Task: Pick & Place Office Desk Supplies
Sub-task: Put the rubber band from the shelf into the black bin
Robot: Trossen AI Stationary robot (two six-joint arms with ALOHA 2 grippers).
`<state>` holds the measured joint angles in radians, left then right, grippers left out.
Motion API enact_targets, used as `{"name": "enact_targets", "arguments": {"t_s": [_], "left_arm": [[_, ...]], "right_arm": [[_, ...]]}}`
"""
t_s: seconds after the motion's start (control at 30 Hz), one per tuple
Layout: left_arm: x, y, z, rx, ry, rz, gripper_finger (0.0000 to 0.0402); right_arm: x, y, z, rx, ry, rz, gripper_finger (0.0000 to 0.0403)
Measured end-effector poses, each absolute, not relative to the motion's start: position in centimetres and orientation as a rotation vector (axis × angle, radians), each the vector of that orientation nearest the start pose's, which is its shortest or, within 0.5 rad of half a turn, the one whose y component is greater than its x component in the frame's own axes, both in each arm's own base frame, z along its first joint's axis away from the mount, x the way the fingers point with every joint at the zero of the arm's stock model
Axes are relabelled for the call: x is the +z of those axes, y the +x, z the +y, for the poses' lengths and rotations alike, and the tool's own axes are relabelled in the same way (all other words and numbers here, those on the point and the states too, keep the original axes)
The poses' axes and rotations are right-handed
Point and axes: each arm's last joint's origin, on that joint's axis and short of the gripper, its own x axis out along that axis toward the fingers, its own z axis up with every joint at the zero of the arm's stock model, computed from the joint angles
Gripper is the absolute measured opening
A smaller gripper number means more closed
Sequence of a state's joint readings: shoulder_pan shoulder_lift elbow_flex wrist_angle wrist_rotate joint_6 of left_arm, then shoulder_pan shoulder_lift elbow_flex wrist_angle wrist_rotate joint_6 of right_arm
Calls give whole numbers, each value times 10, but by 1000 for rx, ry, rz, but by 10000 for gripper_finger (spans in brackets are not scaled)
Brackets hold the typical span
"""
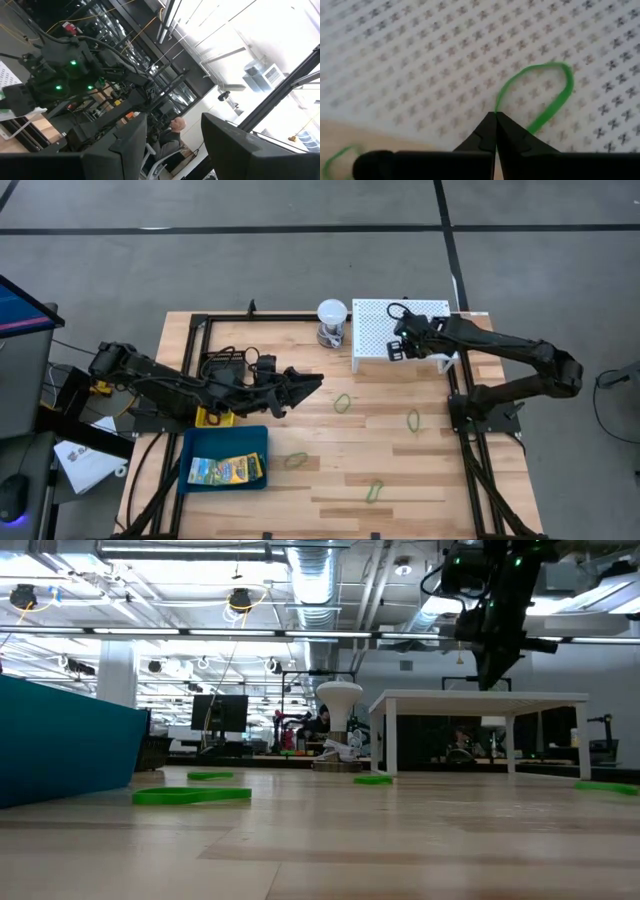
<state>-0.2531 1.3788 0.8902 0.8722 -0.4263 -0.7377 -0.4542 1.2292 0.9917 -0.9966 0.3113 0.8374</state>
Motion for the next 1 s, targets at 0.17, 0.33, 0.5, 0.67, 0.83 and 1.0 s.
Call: {"name": "enact_targets", "arguments": {"t_s": [0.17, 0.33, 0.5, 0.67, 0.83, 1.0], "left_arm": [[336, 295, -64, 30, -856, -411, 182], [331, 296, -67, 24, -843, -356, 182], [314, 295, -91, -70, -866, -116, 190], [293, 280, -132, -152, -942, 169, 204], [297, 272, -145, -63, -1005, 73, 209], [322, 281, -133, -2, -982, -59, 207]], "right_arm": [[293, 181, -86, -1096, 772, 771, 1], [328, 163, -56, -981, 818, 601, 1], [358, 144, -15, -678, 914, 455, 0], [384, 132, 27, -294, 1000, 323, 0], [408, 133, 70, 1, 1001, 162, 0], [421, 153, 111, 193, 994, 55, 0]]}}
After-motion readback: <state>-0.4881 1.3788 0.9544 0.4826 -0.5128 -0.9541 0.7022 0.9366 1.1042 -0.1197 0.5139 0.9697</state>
